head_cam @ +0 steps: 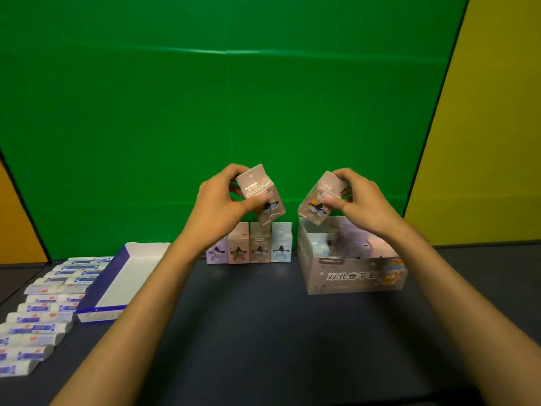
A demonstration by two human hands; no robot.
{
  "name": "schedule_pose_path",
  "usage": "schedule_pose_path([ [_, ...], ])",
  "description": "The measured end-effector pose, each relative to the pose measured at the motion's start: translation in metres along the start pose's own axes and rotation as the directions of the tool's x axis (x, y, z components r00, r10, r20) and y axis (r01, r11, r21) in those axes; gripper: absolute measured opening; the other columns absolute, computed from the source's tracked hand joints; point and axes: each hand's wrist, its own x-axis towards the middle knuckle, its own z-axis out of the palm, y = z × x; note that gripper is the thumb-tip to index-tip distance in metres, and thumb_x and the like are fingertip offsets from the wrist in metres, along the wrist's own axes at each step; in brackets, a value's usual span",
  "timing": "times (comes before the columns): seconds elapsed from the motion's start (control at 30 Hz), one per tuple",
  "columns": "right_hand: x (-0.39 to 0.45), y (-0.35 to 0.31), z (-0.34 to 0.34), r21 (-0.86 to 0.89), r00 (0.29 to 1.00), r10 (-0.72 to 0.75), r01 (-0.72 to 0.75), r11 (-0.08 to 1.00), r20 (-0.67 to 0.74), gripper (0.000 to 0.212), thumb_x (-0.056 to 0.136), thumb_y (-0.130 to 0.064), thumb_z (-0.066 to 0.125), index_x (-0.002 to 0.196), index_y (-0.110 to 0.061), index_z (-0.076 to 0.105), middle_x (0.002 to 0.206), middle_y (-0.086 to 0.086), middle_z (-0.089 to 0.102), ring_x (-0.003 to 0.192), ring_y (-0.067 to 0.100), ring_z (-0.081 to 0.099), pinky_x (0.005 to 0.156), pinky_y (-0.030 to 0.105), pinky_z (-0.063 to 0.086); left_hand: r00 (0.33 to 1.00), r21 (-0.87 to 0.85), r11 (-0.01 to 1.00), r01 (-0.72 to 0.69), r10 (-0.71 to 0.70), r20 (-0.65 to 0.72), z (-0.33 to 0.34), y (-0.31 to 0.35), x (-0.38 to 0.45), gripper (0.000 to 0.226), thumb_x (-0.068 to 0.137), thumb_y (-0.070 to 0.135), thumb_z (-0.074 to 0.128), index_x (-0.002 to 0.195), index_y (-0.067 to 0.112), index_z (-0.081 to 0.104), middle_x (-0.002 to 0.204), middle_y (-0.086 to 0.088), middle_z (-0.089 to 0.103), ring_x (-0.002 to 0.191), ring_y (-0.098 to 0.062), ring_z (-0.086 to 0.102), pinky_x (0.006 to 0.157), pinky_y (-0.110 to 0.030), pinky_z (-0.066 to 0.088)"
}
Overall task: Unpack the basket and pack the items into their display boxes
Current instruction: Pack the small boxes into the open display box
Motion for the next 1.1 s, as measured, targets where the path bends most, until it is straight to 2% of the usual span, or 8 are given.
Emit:
schedule_pose_path([
  [0.1,0.002,0.041,-0.01,-0.032,0.999,0.031,-0.03,0.999,0.009,0.046,0.086,-0.019,0.075,0.126,-0.014,0.055,0.116,0.009,0.06,0.102,0.025,0.058,0.09,0.041,0.048,0.999,-0.056,0.998,-0.013,0.015,0.038,0.03,0.02,0.007,0.038,0.077,0.024,0.085,0.108,0.024,0.064,0.099,0.014,0.069,0.086,-0.002,0.064,0.074,-0.02,0.051],
  [0.23,0.007,0.082,-0.013,-0.017,0.994,0.071,-0.07,0.997,0.079,0.046,0.087,-0.018,0.074,0.127,-0.012,0.054,0.116,0.01,0.06,0.102,0.026,0.059,0.092,0.046,0.049,0.994,-0.029,1.0,-0.003,0.006,0.108,0.073,0.04,0.013,0.036,0.078,0.024,0.084,0.106,0.027,0.061,0.098,0.016,0.068,0.088,-0.002,0.063,0.076,-0.021,0.051],
  [0.43,0.02,0.11,-0.006,0.004,0.982,0.018,-0.019,1.0,0.186,0.041,0.088,-0.019,0.072,0.124,-0.015,0.053,0.111,0.009,0.059,0.097,0.023,0.058,0.087,0.04,0.049,0.994,-0.012,0.997,0.07,-0.069,0.084,0.115,0.055,0.019,0.036,0.08,0.022,0.082,0.108,0.027,0.06,0.1,0.015,0.066,0.087,0.001,0.062,0.075,-0.018,0.049],
  [0.57,0.024,0.114,-0.002,-0.012,0.971,-0.015,0.019,1.0,0.237,0.045,0.089,-0.02,0.07,0.129,-0.011,0.052,0.114,0.011,0.057,0.102,0.025,0.056,0.085,0.034,0.043,0.994,0.015,0.996,0.086,-0.087,0.06,0.129,0.06,0.018,0.037,0.079,0.023,0.083,0.108,0.026,0.06,0.098,0.016,0.066,0.081,0.006,0.061,0.07,-0.012,0.047],
  [0.77,0.024,0.11,0.001,-0.071,0.955,-0.051,0.075,0.995,0.293,0.052,0.089,-0.016,0.068,0.137,-0.014,0.05,0.113,0.011,0.05,0.111,0.028,0.05,0.092,0.037,0.04,0.992,0.04,0.994,0.098,-0.1,0.078,0.135,0.062,0.02,0.037,0.08,0.021,0.082,0.109,0.026,0.059,0.098,0.017,0.064,0.081,0.011,0.059,0.066,-0.006,0.043],
  [0.87,0.026,0.104,0.004,-0.087,0.952,-0.068,0.098,0.991,0.299,0.053,0.087,-0.01,0.066,0.137,-0.017,0.052,0.109,0.008,0.049,0.11,0.027,0.051,0.088,0.034,0.04,0.99,0.048,0.995,0.091,-0.095,0.102,0.138,0.061,0.024,0.037,0.08,0.022,0.082,0.109,0.026,0.059,0.1,0.014,0.065,0.083,0.005,0.061,0.069,-0.011,0.046],
  [0.97,0.027,0.1,0.007,-0.1,0.95,-0.073,0.108,0.989,0.303,0.055,0.086,-0.011,0.068,0.138,-0.019,0.052,0.108,0.005,0.048,0.111,0.027,0.052,0.084,0.03,0.036,0.982,0.068,0.993,0.092,-0.101,0.159,0.139,0.057,0.025,0.039,0.079,0.023,0.083,0.111,0.021,0.06,0.102,0.01,0.067,0.089,-0.007,0.065,0.077,-0.026,0.053],
  [1.1,0.032,0.098,0.007,-0.103,0.951,-0.055,0.09,0.991,0.303,0.054,0.085,-0.016,0.071,0.137,-0.019,0.054,0.117,0.01,0.055,0.113,0.028,0.052,0.09,0.033,0.039,0.964,0.09,0.991,0.096,-0.115,0.238,0.137,0.05,0.024,0.039,0.079,0.02,0.083,0.11,0.019,0.061,0.1,0.01,0.068,0.091,-0.013,0.065,0.084,-0.036,0.055],
])
